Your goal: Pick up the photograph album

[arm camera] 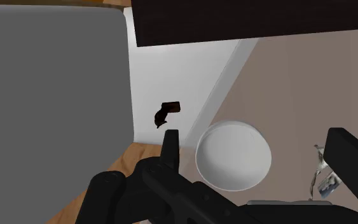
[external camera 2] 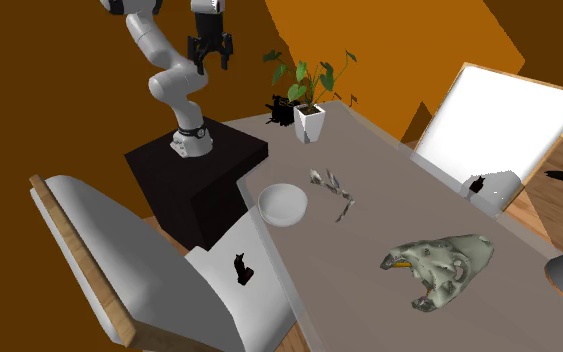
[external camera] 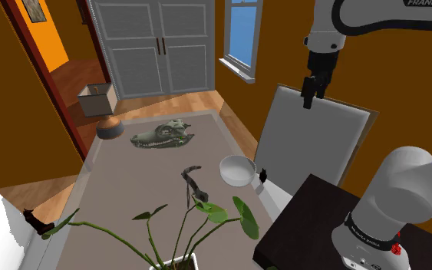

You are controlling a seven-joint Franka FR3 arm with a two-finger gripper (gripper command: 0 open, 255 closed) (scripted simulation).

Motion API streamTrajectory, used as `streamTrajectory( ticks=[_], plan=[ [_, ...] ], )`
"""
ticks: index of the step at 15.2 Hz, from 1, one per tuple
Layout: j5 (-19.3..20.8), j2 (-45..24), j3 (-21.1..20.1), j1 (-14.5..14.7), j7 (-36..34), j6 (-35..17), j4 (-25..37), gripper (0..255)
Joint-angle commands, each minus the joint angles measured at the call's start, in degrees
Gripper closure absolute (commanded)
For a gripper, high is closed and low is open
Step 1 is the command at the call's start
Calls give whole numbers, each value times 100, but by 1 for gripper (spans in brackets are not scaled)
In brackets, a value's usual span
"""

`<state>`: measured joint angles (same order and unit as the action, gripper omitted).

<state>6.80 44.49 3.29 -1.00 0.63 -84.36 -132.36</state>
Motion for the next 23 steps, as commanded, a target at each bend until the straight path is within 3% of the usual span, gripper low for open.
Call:
streamTrajectory(
  ticks=[1, 12, 23],
  plan=[
    [0, 0, 0, 0, 0, 0, 0, 0],
    [-550, -1599, 22, 255, -228, -1936, -417, 0],
    [-1259, -3755, -15, 553, -140, -3533, 86, 0]
  ],
)
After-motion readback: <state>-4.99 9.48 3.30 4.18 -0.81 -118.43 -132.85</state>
